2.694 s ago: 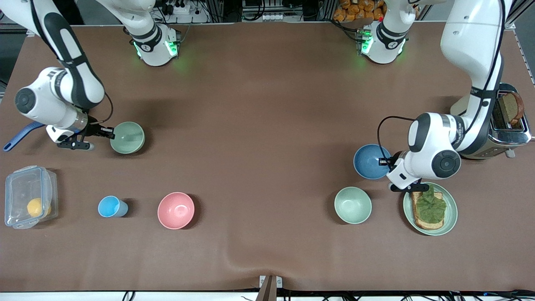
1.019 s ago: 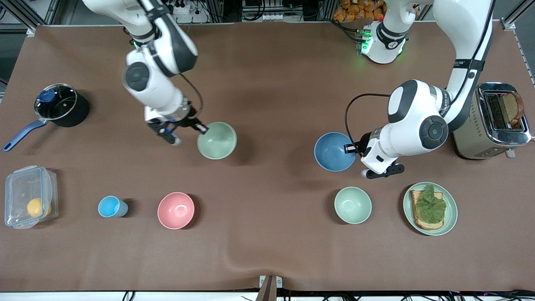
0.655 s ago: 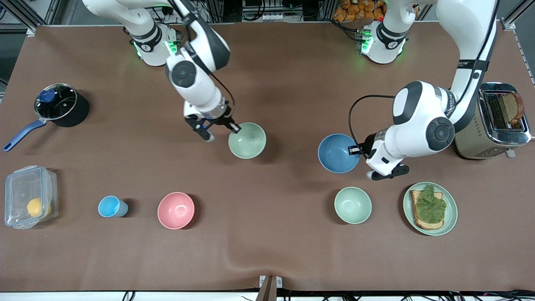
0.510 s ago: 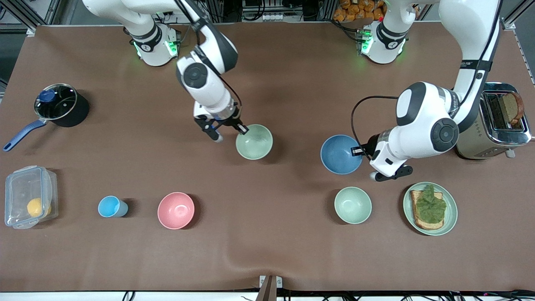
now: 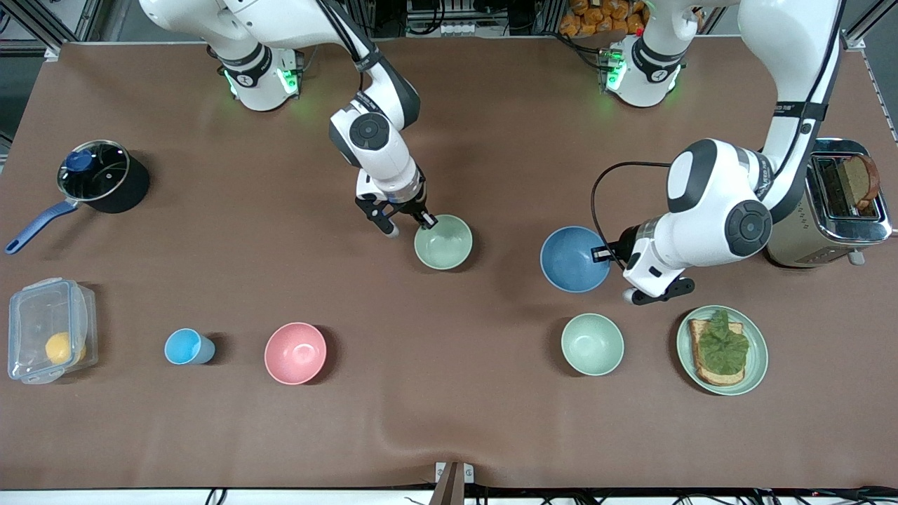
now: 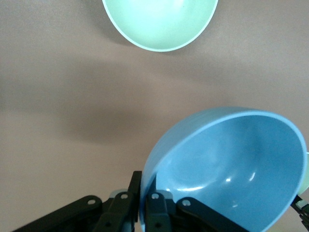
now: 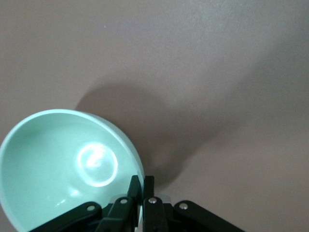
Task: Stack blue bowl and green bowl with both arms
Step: 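Slide the green bowl with the right gripper while the left gripper lifts the blue bowl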
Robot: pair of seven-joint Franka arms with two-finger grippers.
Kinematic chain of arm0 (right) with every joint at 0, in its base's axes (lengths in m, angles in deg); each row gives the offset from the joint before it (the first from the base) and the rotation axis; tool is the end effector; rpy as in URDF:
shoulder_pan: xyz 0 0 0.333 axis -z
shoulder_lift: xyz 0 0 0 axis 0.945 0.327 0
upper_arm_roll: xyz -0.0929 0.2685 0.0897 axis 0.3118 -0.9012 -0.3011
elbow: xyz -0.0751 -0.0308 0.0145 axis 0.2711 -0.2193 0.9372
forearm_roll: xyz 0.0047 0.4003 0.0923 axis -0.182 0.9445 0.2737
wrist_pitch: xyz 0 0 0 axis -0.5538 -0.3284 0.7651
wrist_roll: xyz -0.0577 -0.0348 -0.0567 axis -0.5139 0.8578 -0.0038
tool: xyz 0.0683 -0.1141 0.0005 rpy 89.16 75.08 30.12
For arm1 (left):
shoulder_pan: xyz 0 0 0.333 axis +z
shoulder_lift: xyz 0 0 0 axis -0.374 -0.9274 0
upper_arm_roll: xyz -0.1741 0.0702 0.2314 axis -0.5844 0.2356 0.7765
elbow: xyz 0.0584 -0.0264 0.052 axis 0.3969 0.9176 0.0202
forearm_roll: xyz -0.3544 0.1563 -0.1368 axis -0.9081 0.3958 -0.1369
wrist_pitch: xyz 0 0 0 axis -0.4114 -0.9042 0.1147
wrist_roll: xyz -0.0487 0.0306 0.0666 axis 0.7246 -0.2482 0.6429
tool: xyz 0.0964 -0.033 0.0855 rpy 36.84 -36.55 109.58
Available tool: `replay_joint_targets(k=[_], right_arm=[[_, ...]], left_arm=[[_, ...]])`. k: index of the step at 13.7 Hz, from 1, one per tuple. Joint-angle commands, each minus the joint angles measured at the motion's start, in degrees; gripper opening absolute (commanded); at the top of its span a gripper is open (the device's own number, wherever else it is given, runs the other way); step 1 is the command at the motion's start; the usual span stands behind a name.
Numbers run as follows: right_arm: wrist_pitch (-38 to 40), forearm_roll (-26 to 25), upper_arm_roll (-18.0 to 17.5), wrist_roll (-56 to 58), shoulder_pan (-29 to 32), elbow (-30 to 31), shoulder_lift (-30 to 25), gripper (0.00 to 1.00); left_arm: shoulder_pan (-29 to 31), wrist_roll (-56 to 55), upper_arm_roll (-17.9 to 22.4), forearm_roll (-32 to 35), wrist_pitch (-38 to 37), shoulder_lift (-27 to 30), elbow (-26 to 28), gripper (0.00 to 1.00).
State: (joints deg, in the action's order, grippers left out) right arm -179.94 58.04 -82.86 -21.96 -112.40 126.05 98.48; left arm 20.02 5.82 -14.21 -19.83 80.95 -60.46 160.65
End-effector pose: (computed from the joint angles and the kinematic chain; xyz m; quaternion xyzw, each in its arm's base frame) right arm 0.4392 0.4353 0.1727 -0.9052 0.4126 0.0066 0.1017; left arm 0.5991 -0.2055 0.2948 0.9803 0.1101 -0.1265 0.1044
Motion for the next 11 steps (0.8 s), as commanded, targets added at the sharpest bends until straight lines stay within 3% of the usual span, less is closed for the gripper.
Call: replay_joint_targets(k=[1,4,8,9,11], right_arm=[[0.29,-1.33,0.68,-4.6,-0.35,-0.97,0.27,1.0],[1.78,-1.16,0.68,-4.26,1.31,-1.15,-1.04,1.0],[19.5,-0.37,0.42,-3.29,7.72,-9.12,-2.98,1.0],[21.54,0.68,0.24,-3.03,9.13,-10.45,-2.81,1.0],[20.69,7.94,0.33,-0.85,11.5,-10.47,-2.11,1.0]], left_arm=[[0.62,0.98,-0.38,-2.31,0.11,0.39,0.13,0.0],[0.53,0.98,-0.29,-3.19,1.16,-0.22,0.22,0.0],[-0.69,0.98,-0.9,-5.12,3.79,-1.54,0.39,0.0],[-1.39,0.98,-1.25,-6.09,4.06,-1.54,0.57,0.0],[-3.58,0.63,-1.26,-8.02,4.33,-1.89,0.66,0.0]])
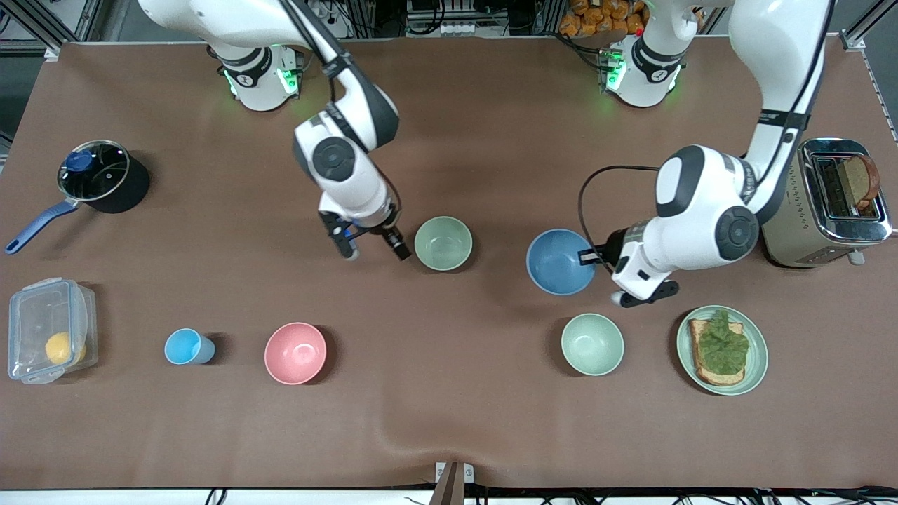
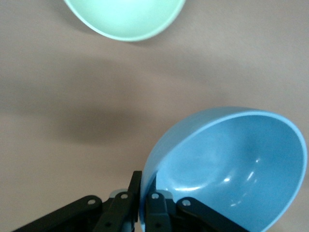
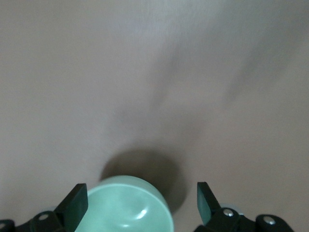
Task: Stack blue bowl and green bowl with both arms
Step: 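Lower the blue bowl into the green bowl with the left gripper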
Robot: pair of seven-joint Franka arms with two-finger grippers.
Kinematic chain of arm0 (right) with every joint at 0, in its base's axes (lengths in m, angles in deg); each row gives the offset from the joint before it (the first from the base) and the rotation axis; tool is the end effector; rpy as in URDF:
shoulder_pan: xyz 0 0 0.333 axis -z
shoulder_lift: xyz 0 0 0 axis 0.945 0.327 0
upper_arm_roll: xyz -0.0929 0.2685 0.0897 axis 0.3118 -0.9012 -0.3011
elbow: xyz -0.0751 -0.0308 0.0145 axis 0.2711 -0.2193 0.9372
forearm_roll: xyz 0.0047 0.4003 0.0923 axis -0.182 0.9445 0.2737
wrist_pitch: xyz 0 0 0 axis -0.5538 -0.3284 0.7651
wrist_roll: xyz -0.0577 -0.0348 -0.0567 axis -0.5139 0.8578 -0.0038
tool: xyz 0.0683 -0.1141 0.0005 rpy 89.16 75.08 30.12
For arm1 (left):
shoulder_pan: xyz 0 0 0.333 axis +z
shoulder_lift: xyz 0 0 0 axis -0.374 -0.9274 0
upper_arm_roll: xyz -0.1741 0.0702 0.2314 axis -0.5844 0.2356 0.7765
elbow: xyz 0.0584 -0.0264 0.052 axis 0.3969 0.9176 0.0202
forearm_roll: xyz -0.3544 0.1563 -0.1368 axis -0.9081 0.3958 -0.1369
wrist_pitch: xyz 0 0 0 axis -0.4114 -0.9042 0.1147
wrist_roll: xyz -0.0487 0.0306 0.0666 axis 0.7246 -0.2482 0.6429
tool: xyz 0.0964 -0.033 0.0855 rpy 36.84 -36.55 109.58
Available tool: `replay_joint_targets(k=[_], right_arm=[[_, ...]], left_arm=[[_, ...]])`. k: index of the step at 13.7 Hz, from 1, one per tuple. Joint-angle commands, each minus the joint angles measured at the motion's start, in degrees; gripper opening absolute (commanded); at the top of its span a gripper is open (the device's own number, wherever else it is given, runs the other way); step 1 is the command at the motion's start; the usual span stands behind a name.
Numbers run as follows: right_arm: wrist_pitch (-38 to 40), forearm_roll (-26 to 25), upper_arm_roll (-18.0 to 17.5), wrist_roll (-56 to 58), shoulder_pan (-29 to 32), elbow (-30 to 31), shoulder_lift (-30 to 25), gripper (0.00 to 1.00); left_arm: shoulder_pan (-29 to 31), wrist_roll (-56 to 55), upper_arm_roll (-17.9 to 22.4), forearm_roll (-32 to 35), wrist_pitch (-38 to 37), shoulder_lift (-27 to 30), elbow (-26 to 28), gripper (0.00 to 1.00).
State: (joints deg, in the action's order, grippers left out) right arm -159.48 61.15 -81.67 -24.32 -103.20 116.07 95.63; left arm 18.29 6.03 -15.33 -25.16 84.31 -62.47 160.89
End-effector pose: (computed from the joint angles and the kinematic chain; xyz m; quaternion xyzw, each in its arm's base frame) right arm 0.5276 0.3709 0.2436 -0.8537 0.5144 0.0571 0.0575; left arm 0.5928 -0.2419 0.2790 0.9730 0.1137 -0.1366 0.1471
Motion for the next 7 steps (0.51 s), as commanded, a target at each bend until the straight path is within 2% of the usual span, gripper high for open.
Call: replay_joint_targets(k=[1,3,7], right_arm=[[-0.9,9.3,-0.77,4.32,2.84,-0.23,1.71,1.0],[-4.24,16.53,-0.77,7.76,2.76,0.21,3.91,1.0],[-9.42,17.52,-0.68,9.09,1.88,1.26,7.25,1.0]], left_arm=[[-3.69,-0.36,-0.15,-4.0,1.75,-0.4,0.42,0.0],[-7.3,-2.55,-0.15,-4.37,3.86,-2.15,0.42,0.0],[-11.0,-3.53,-0.06,-4.36,6.85,-4.44,0.33,0.0]])
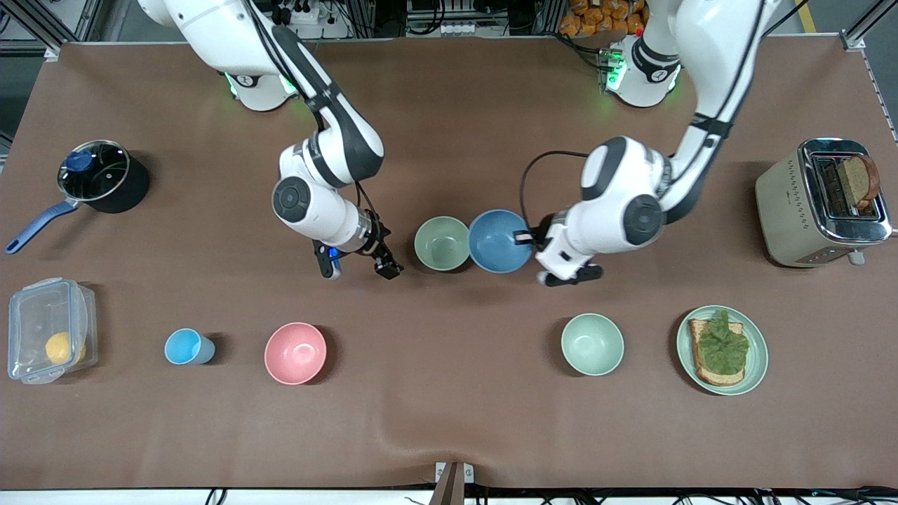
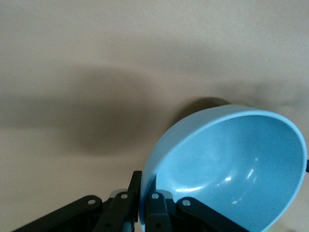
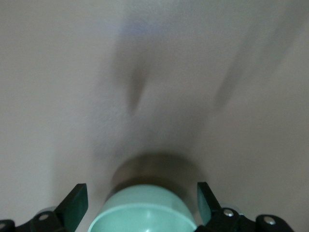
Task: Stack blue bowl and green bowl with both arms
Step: 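Lower the blue bowl into the green bowl with the left gripper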
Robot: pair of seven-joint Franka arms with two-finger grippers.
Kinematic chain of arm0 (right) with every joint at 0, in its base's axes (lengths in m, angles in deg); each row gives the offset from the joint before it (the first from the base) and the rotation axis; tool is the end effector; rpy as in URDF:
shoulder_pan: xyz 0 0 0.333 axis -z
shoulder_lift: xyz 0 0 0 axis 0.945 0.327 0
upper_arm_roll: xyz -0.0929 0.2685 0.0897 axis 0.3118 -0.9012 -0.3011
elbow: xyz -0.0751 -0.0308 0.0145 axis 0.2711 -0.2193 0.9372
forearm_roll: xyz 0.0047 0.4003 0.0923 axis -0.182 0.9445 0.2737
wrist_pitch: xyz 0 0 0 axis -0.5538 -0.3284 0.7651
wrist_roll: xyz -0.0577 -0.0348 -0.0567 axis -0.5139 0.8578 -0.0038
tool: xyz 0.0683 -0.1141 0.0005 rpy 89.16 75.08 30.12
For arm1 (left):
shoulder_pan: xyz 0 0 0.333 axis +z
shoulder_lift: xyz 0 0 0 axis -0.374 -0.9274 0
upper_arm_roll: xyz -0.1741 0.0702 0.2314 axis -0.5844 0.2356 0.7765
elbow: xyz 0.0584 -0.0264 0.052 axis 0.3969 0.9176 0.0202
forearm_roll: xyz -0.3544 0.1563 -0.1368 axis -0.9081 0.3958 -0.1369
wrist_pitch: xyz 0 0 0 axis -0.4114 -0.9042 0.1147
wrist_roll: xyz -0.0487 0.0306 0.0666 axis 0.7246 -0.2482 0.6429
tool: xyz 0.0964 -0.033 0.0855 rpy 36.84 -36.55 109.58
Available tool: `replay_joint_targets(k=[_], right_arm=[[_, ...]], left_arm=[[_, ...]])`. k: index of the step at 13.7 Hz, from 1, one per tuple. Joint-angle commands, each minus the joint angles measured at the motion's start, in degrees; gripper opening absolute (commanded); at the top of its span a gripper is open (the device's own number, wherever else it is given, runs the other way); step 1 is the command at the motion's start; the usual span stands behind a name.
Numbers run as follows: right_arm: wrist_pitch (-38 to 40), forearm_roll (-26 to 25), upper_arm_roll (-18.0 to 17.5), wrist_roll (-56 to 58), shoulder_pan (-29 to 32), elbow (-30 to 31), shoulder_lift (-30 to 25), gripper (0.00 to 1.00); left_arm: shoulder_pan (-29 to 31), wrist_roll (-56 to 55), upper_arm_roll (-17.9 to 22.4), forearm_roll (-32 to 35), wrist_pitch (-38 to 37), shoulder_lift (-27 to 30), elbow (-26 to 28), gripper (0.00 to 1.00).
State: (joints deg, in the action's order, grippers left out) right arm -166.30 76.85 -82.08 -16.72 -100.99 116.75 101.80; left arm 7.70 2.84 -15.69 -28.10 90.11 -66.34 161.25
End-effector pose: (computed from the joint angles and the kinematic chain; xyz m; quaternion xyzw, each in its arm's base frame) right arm 0.5376 0.3543 0.1811 -0.8107 0.5626 0.1231 0.1055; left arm 0.5434 -0.3537 0.2429 0.9726 0.0779 -0.1533 0.1564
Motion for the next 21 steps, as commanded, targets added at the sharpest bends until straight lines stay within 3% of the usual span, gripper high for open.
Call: replay_joint_targets(k=[1,5,12,21], right_arm=[[-5.24,1.91,-0.36,2.45,-0.77,1.46,1.43,1.0],[-9.31,2.0,-0.63,2.46,-1.65,2.08,2.84,1.0],[-10.97,8.66,-0.63,2.11,-3.32,2.17,3.28,1.0],[-11.15,8.85,-0.54,2.37,-3.23,2.44,3.28,1.0]], left_arm=[[-0.24,-0.43,0.31,-1.25,1.05,-0.67,-0.03,0.0],[-1.29,-1.65,0.31,-1.16,2.19,-1.19,-0.12,0.0],[-7.27,-5.88,0.57,-0.54,6.33,-5.59,-0.73,0.0],[-10.17,-7.99,1.01,-0.46,9.49,-10.51,-3.98,0.0]])
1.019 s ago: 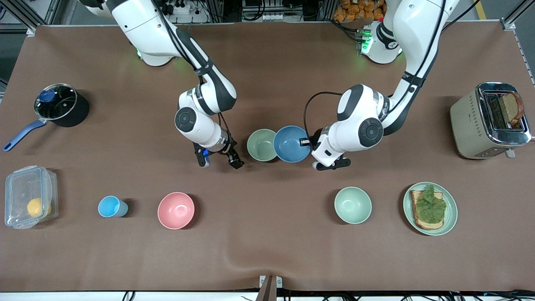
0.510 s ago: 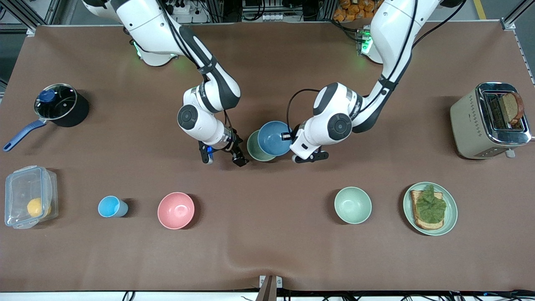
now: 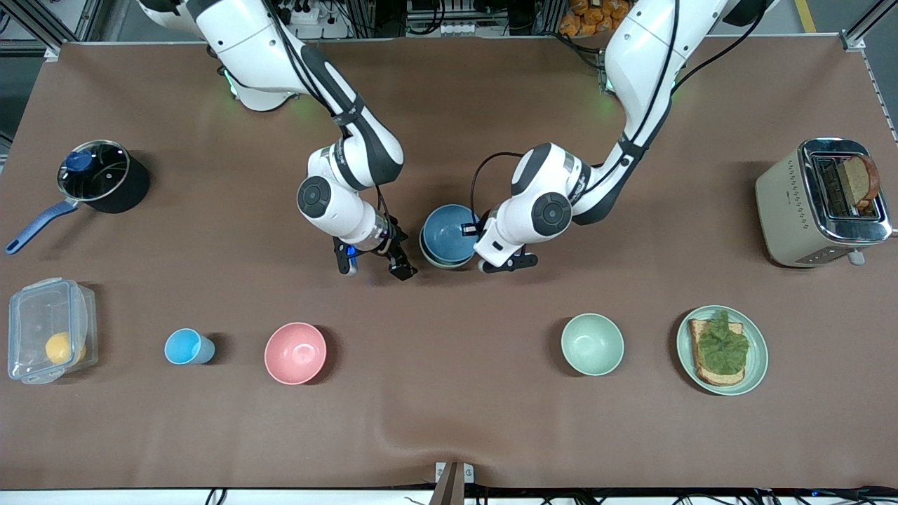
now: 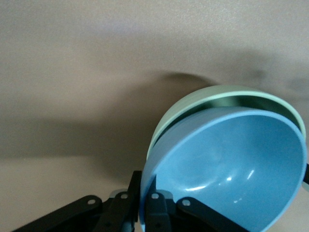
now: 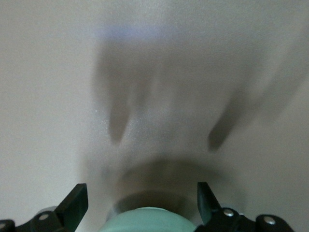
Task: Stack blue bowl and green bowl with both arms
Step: 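Lower the blue bowl into the green bowl with the left gripper, then open the left gripper and release the blue bowl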
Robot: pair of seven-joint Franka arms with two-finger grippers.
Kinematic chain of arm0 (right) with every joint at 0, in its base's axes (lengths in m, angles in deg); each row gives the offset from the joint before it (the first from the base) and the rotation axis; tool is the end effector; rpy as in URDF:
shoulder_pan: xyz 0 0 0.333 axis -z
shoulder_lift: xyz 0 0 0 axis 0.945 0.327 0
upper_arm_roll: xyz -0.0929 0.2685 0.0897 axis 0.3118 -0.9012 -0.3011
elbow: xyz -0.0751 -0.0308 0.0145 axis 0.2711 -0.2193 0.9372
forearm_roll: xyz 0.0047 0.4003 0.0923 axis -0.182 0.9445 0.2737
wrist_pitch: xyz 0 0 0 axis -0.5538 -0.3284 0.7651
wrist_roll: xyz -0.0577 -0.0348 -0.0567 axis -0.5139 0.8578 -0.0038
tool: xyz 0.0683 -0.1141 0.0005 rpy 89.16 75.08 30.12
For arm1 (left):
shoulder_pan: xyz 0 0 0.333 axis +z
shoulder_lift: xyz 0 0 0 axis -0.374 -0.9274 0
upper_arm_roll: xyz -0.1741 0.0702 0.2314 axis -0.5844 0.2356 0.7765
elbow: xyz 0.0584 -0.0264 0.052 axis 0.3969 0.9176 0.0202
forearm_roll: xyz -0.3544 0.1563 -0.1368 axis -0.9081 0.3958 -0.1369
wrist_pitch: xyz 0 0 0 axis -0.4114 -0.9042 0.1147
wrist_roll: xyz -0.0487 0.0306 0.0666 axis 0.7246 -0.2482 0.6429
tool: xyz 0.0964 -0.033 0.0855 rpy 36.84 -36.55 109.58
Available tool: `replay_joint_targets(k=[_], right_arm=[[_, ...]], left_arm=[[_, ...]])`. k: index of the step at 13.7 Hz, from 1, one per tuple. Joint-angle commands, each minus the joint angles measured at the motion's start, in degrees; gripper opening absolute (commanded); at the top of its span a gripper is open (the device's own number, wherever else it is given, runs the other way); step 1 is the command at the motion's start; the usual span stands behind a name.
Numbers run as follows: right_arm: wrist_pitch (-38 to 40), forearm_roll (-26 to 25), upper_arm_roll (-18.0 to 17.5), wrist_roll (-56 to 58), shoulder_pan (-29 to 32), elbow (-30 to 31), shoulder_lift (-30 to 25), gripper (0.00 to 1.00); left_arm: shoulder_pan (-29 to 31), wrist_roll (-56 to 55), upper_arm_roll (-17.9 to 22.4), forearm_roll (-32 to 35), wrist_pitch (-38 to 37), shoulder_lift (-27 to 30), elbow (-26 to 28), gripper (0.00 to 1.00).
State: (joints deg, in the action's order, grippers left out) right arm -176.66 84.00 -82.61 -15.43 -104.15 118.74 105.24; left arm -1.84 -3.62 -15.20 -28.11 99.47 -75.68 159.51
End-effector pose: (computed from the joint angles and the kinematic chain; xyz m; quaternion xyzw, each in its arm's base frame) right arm 0.5186 0.3745 0.1435 -0.7897 0.5860 0.1134 0.1418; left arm 0.4943 -0.4369 0.1632 0.9721 0.0878 -0.1622 0.1451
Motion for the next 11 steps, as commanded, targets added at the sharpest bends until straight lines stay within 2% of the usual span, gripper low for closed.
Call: replay_joint_targets(k=[1,6,7,8,9,11], right_arm=[[-0.62,1.71,-0.01,1.17,0.02,0.44,-0.15,1.0],[-0.09,1.71,-0.01,1.35,0.37,0.53,-0.59,1.0],[-0.09,1.71,-0.01,1.43,0.37,0.7,-0.59,1.0],[-0.09,1.62,-0.01,1.43,0.37,0.79,-0.68,1.0],[-0.09,1.71,-0.01,1.43,0.46,0.88,-0.68,1.0],[-0.09,1.71,-0.01,1.52,0.46,0.88,-0.77,1.0]], left_arm=[[-0.72,-2.75,0.43,-0.46,0.14,-1.7,-2.94,0.0],[-1.42,-4.26,0.51,-0.46,0.14,-2.93,-5.32,0.0],[-1.43,-4.17,0.52,-0.37,0.14,-3.02,-5.32,0.22],[-1.43,-4.08,0.52,1.02,0.14,-3.02,-5.32,0.57],[-1.51,-4.34,0.43,4.17,0.14,-2.93,-5.32,1.0],[-2.22,-6.01,0.43,8.32,0.05,-2.41,-5.32,1.0]])
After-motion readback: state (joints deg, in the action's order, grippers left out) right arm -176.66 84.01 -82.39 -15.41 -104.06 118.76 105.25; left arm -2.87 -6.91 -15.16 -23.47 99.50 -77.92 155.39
